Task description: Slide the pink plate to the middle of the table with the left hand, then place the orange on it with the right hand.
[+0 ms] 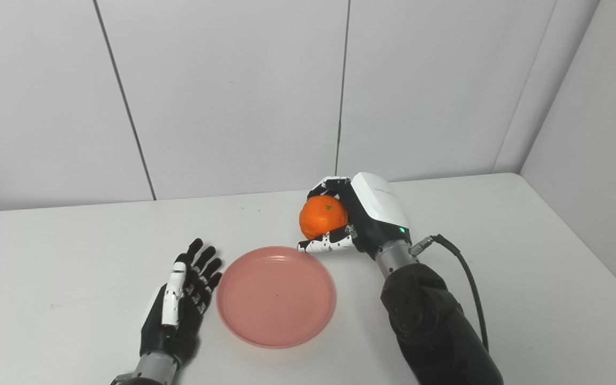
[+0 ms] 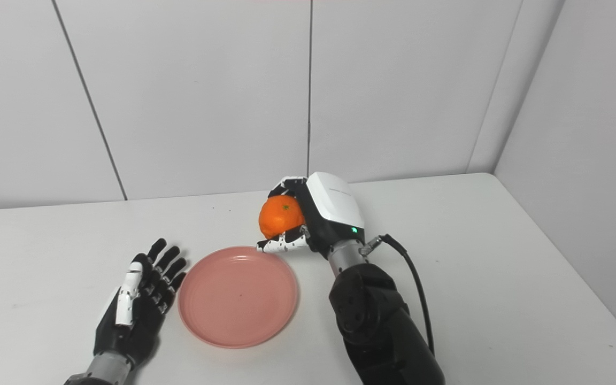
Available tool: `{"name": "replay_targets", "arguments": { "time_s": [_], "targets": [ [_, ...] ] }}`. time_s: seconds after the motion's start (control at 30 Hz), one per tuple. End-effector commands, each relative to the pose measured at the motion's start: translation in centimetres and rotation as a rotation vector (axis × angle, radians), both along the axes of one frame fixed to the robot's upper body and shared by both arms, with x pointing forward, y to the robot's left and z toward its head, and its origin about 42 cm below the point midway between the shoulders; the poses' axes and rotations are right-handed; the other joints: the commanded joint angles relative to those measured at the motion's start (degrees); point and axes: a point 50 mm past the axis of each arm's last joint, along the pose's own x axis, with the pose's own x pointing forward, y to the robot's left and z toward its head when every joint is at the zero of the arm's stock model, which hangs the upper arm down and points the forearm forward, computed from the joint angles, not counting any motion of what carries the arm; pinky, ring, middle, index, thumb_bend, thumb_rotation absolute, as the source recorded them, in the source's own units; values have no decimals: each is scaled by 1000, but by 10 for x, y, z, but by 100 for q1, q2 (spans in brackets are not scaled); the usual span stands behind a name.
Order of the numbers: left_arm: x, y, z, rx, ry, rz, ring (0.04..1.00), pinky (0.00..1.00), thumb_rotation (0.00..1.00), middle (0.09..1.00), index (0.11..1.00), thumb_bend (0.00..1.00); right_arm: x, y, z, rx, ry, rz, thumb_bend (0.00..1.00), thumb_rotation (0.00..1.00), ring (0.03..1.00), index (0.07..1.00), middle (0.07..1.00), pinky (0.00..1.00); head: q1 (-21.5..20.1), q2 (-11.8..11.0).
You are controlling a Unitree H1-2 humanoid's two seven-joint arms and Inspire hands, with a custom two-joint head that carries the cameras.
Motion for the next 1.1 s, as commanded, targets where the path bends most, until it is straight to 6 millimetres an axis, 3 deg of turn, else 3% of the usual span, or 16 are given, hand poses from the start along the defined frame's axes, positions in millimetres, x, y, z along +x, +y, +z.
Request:
{"name": "replay_targets", "arguments": {
  "time_s": [0.0,0.43,1.07],
  "targets": [
    [-3,-7,-5,17,33,-2,939,945,1000,948,949,370,3,11,19,-1,-89,51,524,0,399,529,441,308,155,17],
    [-5,-32,3,64,-23,41,925,927,1000,930,914,373,-3,34,-5,3,-48,165,528,0,415,513,459,325,1056,95],
    [-2,-47,3,71,-68,69,938,957,1000,941,929,367,2,52,-35,-48,50,227,524,0,389,528,435,298,1378,130]
  ]
}}
